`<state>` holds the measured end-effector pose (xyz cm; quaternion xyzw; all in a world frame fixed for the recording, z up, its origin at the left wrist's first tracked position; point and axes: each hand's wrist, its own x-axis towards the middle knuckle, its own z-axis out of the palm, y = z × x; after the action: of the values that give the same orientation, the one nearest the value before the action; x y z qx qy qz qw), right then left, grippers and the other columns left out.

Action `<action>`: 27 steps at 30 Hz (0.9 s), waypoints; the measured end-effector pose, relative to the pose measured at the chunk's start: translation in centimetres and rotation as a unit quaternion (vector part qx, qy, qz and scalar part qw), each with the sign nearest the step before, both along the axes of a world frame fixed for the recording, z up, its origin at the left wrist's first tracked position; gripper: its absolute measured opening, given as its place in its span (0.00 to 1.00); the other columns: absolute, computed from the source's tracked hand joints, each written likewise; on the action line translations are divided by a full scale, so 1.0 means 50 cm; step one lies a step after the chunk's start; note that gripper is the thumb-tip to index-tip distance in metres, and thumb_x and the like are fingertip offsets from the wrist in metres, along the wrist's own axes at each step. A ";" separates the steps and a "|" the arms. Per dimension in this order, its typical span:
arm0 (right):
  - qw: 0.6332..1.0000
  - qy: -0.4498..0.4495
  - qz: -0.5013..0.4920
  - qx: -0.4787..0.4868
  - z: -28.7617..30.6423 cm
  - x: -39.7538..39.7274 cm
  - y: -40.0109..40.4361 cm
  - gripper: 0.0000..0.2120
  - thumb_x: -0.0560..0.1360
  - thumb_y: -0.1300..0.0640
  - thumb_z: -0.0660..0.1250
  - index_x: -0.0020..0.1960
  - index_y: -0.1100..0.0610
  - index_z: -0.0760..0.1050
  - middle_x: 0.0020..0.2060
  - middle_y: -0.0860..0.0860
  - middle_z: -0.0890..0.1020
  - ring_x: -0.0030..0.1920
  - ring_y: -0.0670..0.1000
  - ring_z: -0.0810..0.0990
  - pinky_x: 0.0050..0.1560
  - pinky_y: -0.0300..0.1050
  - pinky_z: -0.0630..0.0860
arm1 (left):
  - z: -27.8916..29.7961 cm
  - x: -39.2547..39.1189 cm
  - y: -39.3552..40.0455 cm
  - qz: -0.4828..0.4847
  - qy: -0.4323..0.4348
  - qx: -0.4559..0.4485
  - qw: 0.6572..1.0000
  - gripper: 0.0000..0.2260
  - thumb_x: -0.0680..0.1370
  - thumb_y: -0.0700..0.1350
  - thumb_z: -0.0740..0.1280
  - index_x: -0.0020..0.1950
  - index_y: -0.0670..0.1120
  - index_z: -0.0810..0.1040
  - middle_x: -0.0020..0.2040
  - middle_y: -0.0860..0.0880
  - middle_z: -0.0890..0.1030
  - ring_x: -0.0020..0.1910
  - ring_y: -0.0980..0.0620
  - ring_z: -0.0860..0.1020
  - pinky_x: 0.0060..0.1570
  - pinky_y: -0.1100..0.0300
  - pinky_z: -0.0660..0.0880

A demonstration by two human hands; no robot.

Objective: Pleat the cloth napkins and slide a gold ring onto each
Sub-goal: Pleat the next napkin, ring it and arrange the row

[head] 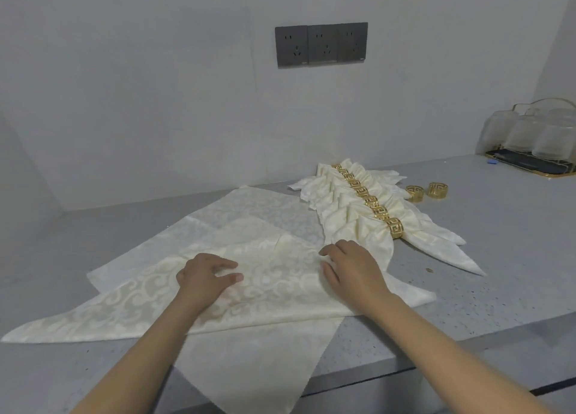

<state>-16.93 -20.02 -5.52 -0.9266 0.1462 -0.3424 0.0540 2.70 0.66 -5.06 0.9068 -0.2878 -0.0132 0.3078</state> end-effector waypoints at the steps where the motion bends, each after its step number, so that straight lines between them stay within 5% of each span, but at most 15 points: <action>1: 1.000 0.005 0.011 0.004 0.004 0.013 0.010 0.16 0.73 0.51 0.56 0.46 0.56 0.80 0.37 0.49 0.79 0.36 0.51 0.78 0.34 0.44 0.73 | 0.003 0.001 -0.004 0.006 -0.001 -0.016 1.000 0.08 0.67 0.56 0.76 0.45 0.59 0.83 0.48 0.63 0.77 0.56 0.57 0.73 0.57 0.57 0.57; 6: 0.997 0.042 0.055 0.016 0.016 0.091 0.037 0.16 0.73 0.51 0.56 0.48 0.56 0.80 0.39 0.50 0.80 0.38 0.53 0.79 0.36 0.45 0.74 | 0.019 0.035 -0.023 -0.030 0.006 0.006 1.000 0.04 0.69 0.52 0.75 0.35 0.57 0.82 0.42 0.61 0.81 0.51 0.61 0.75 0.51 0.57 0.56; 9: 0.993 0.101 0.064 0.021 0.016 0.134 0.036 0.14 0.77 0.54 0.60 0.58 0.57 0.77 0.50 0.52 0.79 0.50 0.55 0.77 0.47 0.46 0.70 | 0.037 0.071 -0.046 -0.044 0.009 0.012 0.999 0.08 0.74 0.49 0.71 0.34 0.57 0.81 0.40 0.62 0.79 0.47 0.63 0.72 0.59 0.57 0.59; 13: 0.984 0.173 0.035 0.036 0.019 0.202 0.020 0.17 0.78 0.51 0.58 0.65 0.54 0.70 0.57 0.52 0.74 0.57 0.54 0.72 0.53 0.44 0.66 | 0.062 0.145 -0.102 -0.023 0.045 -0.092 0.994 0.07 0.75 0.48 0.70 0.37 0.53 0.83 0.36 0.66 0.80 0.47 0.63 0.75 0.67 0.50 0.63; 16: 0.973 0.224 -0.027 0.052 0.010 0.255 0.006 0.17 0.79 0.49 0.57 0.63 0.57 0.69 0.58 0.54 0.74 0.57 0.56 0.70 0.55 0.46 0.66 | 0.050 0.193 -0.140 -0.003 0.039 -0.105 0.994 0.08 0.76 0.53 0.68 0.43 0.51 0.83 0.43 0.62 0.81 0.51 0.56 0.77 0.66 0.49 0.62; 20: 0.965 0.239 -0.100 0.052 -0.002 0.290 -0.011 0.18 0.80 0.46 0.55 0.60 0.58 0.69 0.56 0.55 0.74 0.57 0.56 0.70 0.55 0.48 0.66 | -0.001 0.242 -0.155 0.005 -0.013 0.090 0.996 0.23 0.79 0.62 0.54 0.61 0.48 0.76 0.62 0.47 0.77 0.62 0.44 0.72 0.63 0.47 0.63; 23: 0.966 0.206 -0.110 0.106 -0.007 0.307 -0.016 0.17 0.80 0.46 0.56 0.62 0.57 0.69 0.56 0.53 0.74 0.57 0.55 0.72 0.56 0.47 0.68 | -0.009 0.257 -0.149 -0.010 -0.035 0.107 0.994 0.25 0.77 0.58 0.63 0.71 0.49 0.67 0.68 0.46 0.71 0.68 0.45 0.66 0.64 0.50 0.64; 27: 0.961 0.189 -0.121 0.162 -0.002 0.309 -0.014 0.15 0.79 0.46 0.59 0.57 0.56 0.71 0.53 0.52 0.77 0.53 0.54 0.75 0.54 0.46 0.70 | 0.009 0.262 -0.125 0.014 0.017 0.051 0.998 0.25 0.73 0.54 0.70 0.68 0.49 0.70 0.65 0.49 0.74 0.60 0.49 0.74 0.54 0.57 0.71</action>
<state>-1.45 -20.74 -5.62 -0.9288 0.3182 -0.1364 0.1325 15.82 -5.59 -4.63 0.9248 -0.2690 -0.0395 0.2663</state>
